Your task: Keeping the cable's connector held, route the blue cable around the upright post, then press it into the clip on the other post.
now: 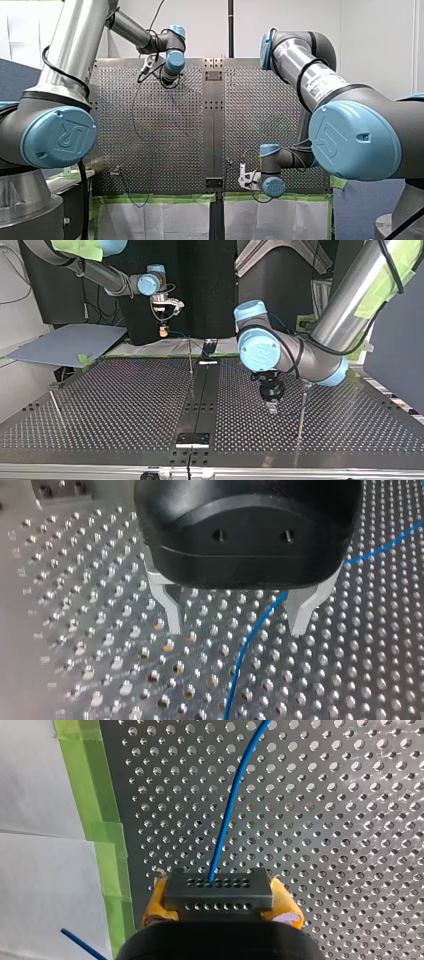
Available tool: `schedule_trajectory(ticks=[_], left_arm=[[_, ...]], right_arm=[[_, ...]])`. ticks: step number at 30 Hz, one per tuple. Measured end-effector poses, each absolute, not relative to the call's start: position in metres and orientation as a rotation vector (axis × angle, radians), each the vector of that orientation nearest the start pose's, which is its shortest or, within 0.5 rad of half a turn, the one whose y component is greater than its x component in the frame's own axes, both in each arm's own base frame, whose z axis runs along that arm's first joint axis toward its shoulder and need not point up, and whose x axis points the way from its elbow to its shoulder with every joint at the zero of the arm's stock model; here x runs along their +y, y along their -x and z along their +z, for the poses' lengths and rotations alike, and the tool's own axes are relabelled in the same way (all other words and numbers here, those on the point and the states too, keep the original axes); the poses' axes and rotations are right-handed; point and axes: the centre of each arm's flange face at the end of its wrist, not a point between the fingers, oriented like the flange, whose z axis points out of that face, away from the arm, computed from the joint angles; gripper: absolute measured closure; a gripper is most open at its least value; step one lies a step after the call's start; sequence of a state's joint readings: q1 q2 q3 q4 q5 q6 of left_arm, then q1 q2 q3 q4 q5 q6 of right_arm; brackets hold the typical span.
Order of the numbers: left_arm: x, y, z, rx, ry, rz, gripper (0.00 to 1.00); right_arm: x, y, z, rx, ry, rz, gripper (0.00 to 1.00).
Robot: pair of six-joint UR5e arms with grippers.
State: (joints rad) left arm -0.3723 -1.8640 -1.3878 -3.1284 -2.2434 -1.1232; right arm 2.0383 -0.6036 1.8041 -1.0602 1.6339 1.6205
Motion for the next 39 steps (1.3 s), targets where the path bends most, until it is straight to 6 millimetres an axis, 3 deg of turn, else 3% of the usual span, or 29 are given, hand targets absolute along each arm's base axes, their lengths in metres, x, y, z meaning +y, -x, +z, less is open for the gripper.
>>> schedule_trajectory(ticks=[8, 15, 25, 34, 39], left_arm=[[-0.270, -0.520, 0.416, 1.672, -0.132, 0.656, 0.00], [-0.279, -0.531, 0.393, 1.682, -0.146, 0.656, 0.00], [-0.279, -0.541, 0.389, 1.651, -0.122, 0.645, 0.00], [-0.287, -0.554, 0.366, 1.669, -0.147, 0.660, 0.00], [-0.292, -0.562, 0.369, 1.658, -0.145, 0.660, 0.00]], right_arm=[[-0.457, -0.373, -0.074, -1.110, -1.609, 1.437, 1.00], [-0.457, -0.373, -0.074, -1.109, -1.610, 1.438, 1.00], [-0.457, -0.373, -0.075, -1.109, -1.611, 1.437, 1.00], [-0.458, -0.374, -0.075, -1.107, -1.610, 1.440, 1.00], [-0.458, -0.374, -0.074, -1.108, -1.610, 1.440, 1.00]])
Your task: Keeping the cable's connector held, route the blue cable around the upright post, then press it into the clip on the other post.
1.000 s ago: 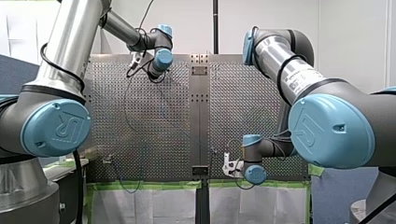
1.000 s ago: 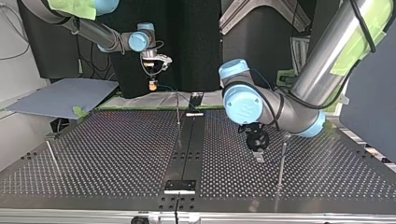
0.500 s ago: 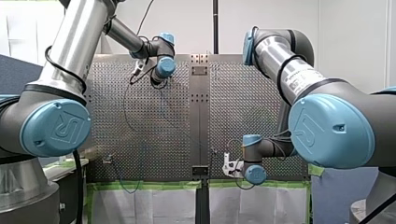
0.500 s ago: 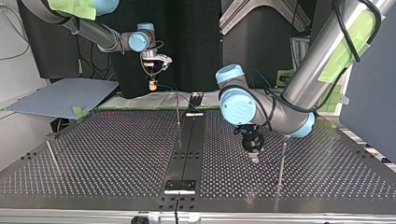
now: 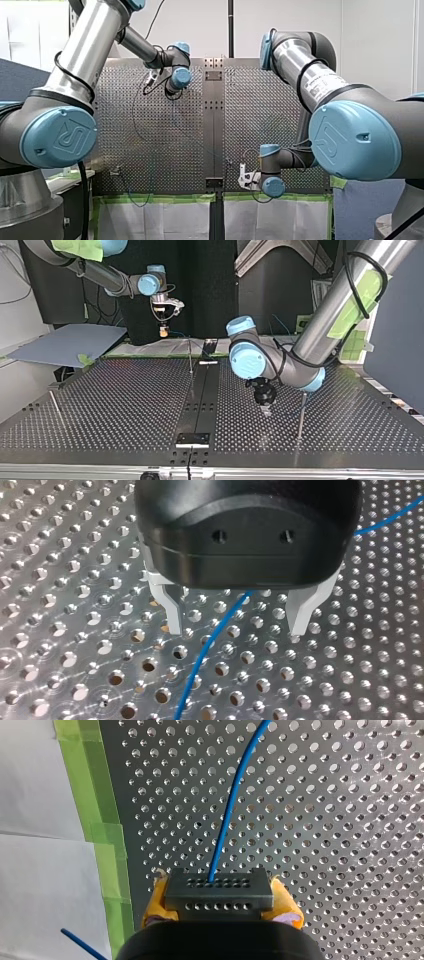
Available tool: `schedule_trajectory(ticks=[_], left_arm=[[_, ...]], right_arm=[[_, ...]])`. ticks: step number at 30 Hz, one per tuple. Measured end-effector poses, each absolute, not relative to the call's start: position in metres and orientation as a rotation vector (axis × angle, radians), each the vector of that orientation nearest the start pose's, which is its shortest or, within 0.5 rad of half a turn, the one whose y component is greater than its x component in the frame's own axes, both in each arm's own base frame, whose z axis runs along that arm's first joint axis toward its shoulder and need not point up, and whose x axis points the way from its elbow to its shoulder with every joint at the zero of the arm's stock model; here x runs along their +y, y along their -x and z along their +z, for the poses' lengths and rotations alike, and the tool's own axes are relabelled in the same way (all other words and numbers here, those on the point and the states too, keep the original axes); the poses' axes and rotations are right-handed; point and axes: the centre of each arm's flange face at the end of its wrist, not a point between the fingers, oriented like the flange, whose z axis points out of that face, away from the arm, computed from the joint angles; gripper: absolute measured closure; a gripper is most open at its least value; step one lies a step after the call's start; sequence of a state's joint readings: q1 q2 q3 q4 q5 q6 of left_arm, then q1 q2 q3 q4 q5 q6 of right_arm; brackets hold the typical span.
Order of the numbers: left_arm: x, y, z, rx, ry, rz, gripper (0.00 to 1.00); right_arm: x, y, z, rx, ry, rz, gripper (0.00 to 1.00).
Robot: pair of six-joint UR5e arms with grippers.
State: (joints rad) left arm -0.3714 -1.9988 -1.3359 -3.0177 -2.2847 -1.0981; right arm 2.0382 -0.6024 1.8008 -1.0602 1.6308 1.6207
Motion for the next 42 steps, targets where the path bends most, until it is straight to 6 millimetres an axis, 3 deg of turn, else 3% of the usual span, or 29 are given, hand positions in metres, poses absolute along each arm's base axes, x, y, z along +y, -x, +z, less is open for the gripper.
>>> schedule_trajectory(ticks=[4, 14, 24, 35, 42], left_arm=[[-0.293, -0.565, 0.368, 1.658, -0.147, 0.662, 0.00], [-0.298, -0.573, 0.333, 1.701, -0.180, 0.693, 0.00], [-0.299, -0.575, 0.324, 1.713, -0.190, 0.705, 0.00], [-0.308, -0.577, 0.266, 1.795, -0.258, 0.777, 0.00], [-0.312, -0.574, 0.246, 1.829, -0.293, 0.810, 0.00]], right_arm=[[-0.458, -0.374, -0.074, -1.108, -1.609, 1.441, 1.00], [-0.459, -0.374, -0.075, -1.110, -1.609, 1.442, 1.00], [-0.458, -0.374, -0.076, -1.111, -1.610, 1.440, 1.00], [-0.459, -0.374, -0.077, -1.111, -1.611, 1.442, 1.00], [-0.459, -0.374, -0.076, -1.110, -1.610, 1.443, 1.00]])
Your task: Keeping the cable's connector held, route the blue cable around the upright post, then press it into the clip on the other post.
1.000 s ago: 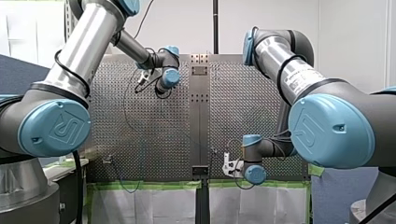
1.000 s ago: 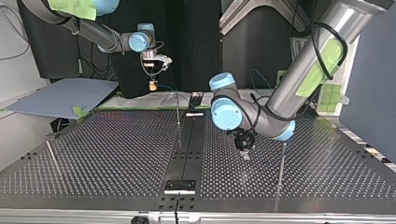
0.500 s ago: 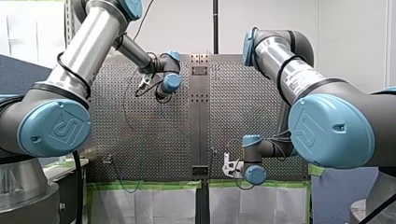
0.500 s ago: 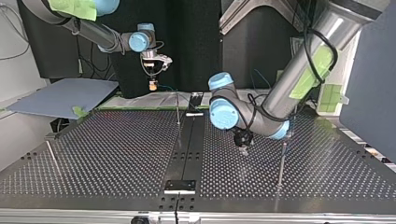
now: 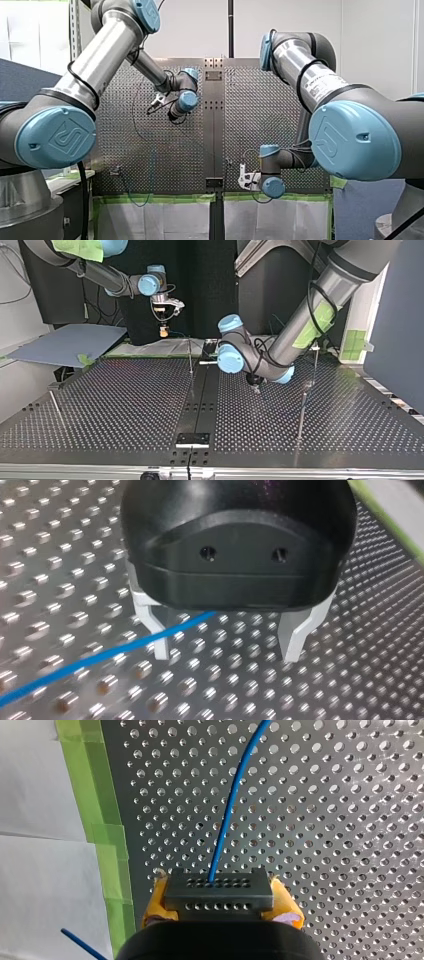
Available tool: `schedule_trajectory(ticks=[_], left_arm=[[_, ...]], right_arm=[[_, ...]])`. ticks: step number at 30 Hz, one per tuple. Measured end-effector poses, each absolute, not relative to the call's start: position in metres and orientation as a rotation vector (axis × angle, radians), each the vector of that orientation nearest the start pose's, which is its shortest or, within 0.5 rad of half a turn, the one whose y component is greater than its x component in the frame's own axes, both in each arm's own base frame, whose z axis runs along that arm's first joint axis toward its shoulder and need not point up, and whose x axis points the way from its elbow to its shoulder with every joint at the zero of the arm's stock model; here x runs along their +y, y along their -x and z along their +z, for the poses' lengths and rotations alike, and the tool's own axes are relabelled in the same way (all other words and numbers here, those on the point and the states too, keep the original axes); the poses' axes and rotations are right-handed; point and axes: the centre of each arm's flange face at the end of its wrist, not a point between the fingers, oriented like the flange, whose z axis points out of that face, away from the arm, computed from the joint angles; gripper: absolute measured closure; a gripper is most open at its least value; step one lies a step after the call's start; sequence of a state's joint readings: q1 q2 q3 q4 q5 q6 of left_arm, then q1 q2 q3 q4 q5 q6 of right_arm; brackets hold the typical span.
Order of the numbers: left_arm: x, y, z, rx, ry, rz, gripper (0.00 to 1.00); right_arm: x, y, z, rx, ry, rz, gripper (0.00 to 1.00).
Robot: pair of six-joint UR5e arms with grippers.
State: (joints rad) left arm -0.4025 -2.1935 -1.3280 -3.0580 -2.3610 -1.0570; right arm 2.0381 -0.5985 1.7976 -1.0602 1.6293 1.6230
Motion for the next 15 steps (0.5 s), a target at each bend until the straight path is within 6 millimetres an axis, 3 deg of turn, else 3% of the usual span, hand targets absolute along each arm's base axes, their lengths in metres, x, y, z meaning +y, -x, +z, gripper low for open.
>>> schedule_trajectory(ticks=[9, 15], left_arm=[[-0.329, -0.563, 0.202, 1.895, -0.382, 0.828, 0.00], [-0.338, -0.561, 0.191, 1.907, -0.400, 0.768, 0.00]], right_arm=[[-0.458, -0.374, -0.076, -1.109, -1.611, 1.442, 1.00], [-0.458, -0.374, -0.076, -1.109, -1.612, 1.441, 1.00]])
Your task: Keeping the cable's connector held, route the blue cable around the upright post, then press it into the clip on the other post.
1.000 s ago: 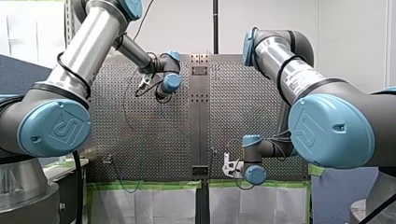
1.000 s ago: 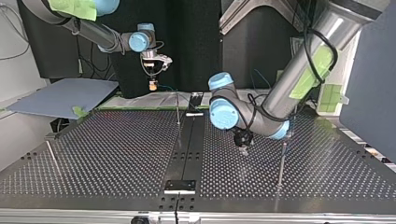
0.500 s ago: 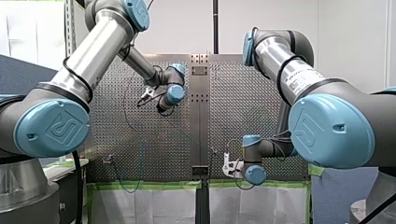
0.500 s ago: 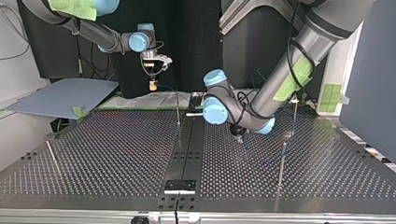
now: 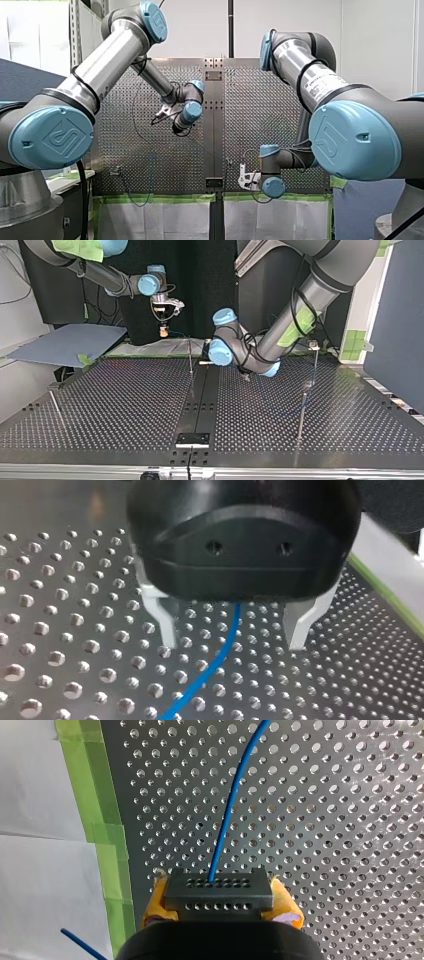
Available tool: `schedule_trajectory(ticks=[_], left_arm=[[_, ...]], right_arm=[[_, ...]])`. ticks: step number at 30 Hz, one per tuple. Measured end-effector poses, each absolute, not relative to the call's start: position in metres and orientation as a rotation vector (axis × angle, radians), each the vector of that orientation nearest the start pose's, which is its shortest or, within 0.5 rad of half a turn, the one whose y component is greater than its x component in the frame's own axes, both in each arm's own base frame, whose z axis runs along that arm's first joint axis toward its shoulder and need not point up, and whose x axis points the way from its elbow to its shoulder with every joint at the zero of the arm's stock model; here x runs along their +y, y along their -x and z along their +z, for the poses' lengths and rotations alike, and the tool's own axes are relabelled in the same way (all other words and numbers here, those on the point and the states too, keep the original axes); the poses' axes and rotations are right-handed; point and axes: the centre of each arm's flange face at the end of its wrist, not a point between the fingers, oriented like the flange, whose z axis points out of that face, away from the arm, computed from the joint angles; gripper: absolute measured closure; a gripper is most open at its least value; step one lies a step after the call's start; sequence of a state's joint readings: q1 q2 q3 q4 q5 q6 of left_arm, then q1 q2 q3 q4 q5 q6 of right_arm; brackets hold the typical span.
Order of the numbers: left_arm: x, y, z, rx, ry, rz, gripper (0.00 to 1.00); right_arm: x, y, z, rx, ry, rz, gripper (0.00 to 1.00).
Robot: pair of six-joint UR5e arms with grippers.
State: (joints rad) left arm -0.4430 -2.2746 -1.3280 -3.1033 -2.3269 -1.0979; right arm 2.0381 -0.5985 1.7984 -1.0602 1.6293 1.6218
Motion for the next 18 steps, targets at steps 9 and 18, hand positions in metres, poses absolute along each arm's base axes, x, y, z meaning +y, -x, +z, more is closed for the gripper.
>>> schedule_trajectory(ticks=[9, 18], left_arm=[[-0.349, -0.555, 0.188, 1.929, -0.411, 0.657, 0.00], [-0.364, -0.548, 0.184, 1.947, -0.417, 0.541, 0.00]], right_arm=[[-0.458, -0.374, -0.076, -1.109, -1.611, 1.441, 1.00], [-0.458, -0.374, -0.076, -1.106, -1.614, 1.442, 1.00]])
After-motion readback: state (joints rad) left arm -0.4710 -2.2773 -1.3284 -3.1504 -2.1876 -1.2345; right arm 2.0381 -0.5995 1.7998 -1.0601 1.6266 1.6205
